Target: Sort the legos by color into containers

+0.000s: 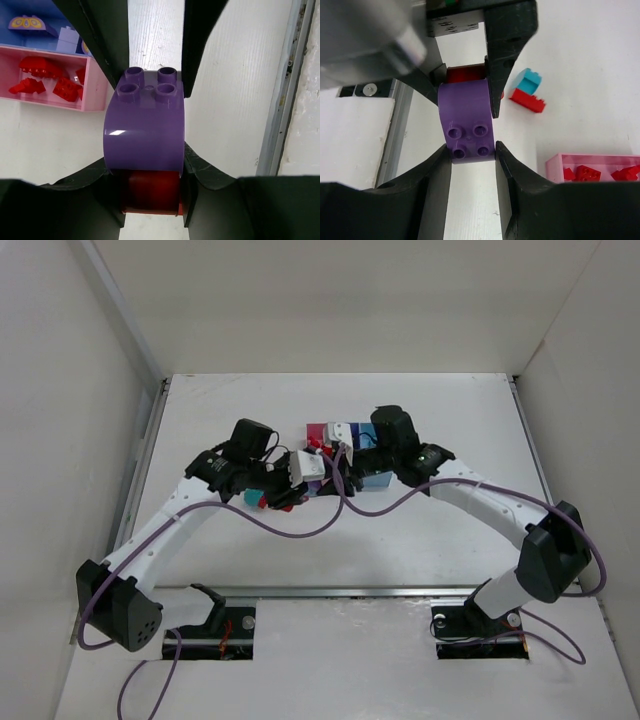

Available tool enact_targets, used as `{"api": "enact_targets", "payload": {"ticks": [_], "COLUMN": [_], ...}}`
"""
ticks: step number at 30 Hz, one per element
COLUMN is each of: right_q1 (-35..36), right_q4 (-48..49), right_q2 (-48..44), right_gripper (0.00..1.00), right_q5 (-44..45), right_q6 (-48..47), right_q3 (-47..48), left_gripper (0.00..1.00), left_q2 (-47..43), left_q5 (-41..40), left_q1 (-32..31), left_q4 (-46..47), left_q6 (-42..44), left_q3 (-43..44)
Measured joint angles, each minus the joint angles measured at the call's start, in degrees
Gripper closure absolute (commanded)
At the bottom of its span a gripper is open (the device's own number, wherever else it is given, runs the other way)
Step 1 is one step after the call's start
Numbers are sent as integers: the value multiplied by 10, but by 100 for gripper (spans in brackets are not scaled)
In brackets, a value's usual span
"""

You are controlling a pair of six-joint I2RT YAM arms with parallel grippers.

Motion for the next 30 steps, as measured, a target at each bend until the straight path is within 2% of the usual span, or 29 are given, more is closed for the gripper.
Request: {"api": "enact_targets", "payload": {"ticks": [7,11,16,21,28,30], "right_q1": [-45,-95,-131,-129,-128,-126], "right_q4": [13,8,1,-17,-23,-23], "right_q2": [-1,18,110,179,191,191], "right_gripper": [100,100,100,100,100,91], "right_q5": [-2,121,274,341,394,401], "right_q6": [63,148,271,351,398,404], "right_q3": [-7,-3,28,57,95,100], "left_gripper": [100,100,100,100,100,100], "left_q2": [0,-2,1,2,2,2], "left_q5": [-19,-57,-101,-116,-122,-122], "left_q1": [-5,-2,-2,-2,-2,-2], "left_q4": [58,64,68,76,81,82], "left_q6": [-16,-37,-71,-92,-110,-113], "left_q3": [-17,-21,-24,-25,-27,-27]}}
